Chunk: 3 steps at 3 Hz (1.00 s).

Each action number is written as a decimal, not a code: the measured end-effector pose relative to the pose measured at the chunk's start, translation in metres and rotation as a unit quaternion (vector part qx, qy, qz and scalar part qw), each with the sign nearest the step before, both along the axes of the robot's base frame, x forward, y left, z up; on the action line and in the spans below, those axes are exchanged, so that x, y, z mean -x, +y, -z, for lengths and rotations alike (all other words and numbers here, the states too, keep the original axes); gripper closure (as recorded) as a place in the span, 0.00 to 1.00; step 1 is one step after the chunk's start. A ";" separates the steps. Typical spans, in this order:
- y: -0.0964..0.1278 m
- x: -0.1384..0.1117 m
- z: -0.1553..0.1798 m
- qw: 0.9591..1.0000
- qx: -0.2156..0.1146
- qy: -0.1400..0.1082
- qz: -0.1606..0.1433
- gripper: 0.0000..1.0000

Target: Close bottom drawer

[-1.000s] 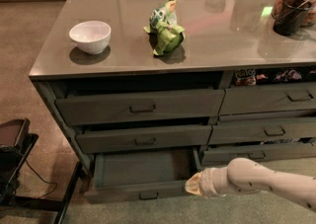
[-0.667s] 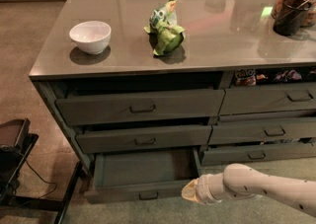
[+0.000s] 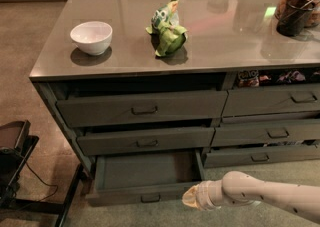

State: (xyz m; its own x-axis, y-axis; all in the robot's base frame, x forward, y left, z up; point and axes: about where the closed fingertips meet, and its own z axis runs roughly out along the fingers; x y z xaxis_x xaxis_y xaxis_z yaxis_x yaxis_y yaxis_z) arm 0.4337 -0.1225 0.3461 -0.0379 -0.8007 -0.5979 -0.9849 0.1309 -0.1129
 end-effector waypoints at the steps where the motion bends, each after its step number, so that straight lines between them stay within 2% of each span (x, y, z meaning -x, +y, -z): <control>1: 0.010 -0.003 0.047 1.000 -0.013 -0.005 -0.005 1.00; 3: 0.033 -0.008 0.151 0.999 -0.052 0.008 0.005 1.00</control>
Offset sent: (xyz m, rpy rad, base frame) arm 0.0075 0.0294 -0.1554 0.0996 0.0164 -0.0002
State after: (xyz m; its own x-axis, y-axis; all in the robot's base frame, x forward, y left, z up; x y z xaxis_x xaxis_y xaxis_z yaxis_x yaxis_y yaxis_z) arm 0.4416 -0.0896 0.1952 -0.0558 -0.7344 -0.6764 -0.9850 0.1513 -0.0830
